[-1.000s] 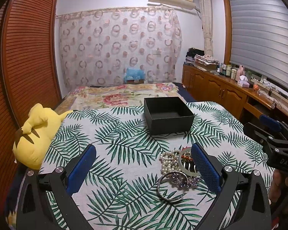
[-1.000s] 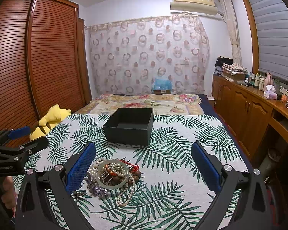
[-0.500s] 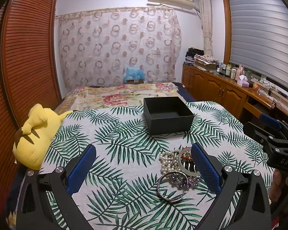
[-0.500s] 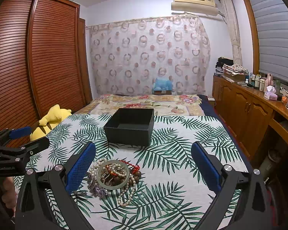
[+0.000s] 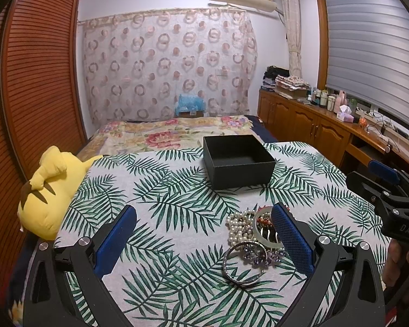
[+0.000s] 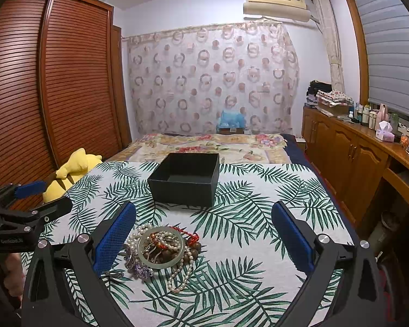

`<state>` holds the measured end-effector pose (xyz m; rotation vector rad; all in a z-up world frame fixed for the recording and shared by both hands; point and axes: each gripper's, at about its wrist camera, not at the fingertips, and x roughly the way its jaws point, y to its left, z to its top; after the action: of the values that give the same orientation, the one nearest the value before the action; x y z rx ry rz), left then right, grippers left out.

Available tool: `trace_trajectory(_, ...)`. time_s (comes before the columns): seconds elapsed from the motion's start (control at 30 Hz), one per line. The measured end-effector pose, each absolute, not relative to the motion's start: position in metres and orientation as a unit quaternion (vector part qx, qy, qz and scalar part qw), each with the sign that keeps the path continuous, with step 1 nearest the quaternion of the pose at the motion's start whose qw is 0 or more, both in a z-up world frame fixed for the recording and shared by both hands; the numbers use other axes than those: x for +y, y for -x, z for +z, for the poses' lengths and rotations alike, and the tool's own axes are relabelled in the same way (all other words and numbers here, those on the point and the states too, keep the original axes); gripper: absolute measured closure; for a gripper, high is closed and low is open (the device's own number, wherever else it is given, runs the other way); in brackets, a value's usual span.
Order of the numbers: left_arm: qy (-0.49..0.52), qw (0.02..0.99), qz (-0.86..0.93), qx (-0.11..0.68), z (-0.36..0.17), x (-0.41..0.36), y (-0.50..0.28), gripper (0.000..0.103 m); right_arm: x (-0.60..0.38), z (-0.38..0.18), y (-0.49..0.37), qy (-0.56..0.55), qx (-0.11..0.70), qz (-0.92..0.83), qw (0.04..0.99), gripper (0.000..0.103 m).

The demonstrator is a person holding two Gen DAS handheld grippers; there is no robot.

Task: Organize jewelry
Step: 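Move both tools down toward the jewelry pile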

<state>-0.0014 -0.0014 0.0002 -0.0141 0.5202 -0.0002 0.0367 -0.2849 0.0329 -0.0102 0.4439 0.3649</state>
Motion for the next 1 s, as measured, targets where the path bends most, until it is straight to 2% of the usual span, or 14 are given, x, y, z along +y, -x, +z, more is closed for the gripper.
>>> trace_trajectory(0.4,0.006,0.966,0.0,0.258,0.0,-0.002,0.001,0.007,-0.279,0.032,-0.031,0.004,0.221,0.183,0.958,0.003)
trace_trajectory(0.87,0.012,0.955,-0.006,0.295,-0.032,0.011,-0.013,0.007,-0.274,0.018,-0.04,0.012,0.241,0.212,0.947,0.003)
trace_trajectory(1.0,0.009,0.949,-0.015,0.315,-0.04,0.016,-0.018,0.007,-0.27,0.01,-0.043,0.021,0.255,0.226,0.94,0.009)
